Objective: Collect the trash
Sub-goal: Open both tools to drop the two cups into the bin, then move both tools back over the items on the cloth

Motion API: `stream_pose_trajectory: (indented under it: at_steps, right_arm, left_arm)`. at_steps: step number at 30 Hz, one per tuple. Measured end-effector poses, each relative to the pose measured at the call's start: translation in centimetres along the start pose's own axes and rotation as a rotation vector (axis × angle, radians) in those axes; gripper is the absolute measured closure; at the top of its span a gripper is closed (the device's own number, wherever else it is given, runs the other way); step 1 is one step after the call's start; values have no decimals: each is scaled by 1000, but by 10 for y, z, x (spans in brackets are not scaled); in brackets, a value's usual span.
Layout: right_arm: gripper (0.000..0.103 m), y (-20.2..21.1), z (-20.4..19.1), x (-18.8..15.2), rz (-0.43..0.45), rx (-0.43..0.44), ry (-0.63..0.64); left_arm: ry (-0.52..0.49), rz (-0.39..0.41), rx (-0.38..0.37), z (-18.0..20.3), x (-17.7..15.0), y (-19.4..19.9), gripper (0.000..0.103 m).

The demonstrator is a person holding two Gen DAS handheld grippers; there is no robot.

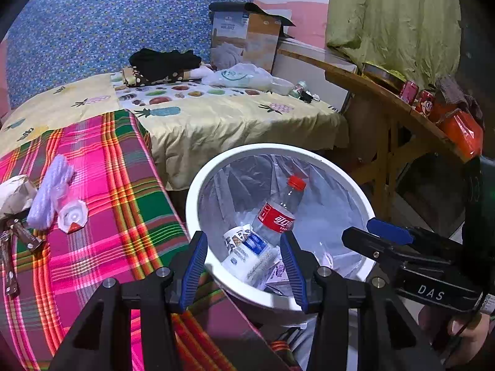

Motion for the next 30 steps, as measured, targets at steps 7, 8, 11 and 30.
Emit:
stream_pose_trajectory:
  at_steps: [7, 8, 11, 30]
  right_arm:
    - [41, 10, -15, 1, 16, 18, 29]
    - [41, 12, -17, 1, 19, 23, 35]
    - [41, 17, -26, 0, 29, 38, 52]
    - [41, 40, -81, -15, 49, 154, 140]
  left_arm:
    - [20, 32, 38, -8, -7, 27, 54]
    - [24, 40, 48, -10, -8, 32, 54]
    - [35, 56, 70, -14, -12, 45, 54]
    - [115, 116, 218, -42, -50, 114, 54]
Point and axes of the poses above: each gripper's, at about its wrist camera, not at the fingertips, and y roughly against the way its jaws point, z to its right, x to its top, the point moved 5 cm from there along -y, roughly the way its jaws point, and after that the axes turned 11 degrees about -x, right-handed, at the moved point
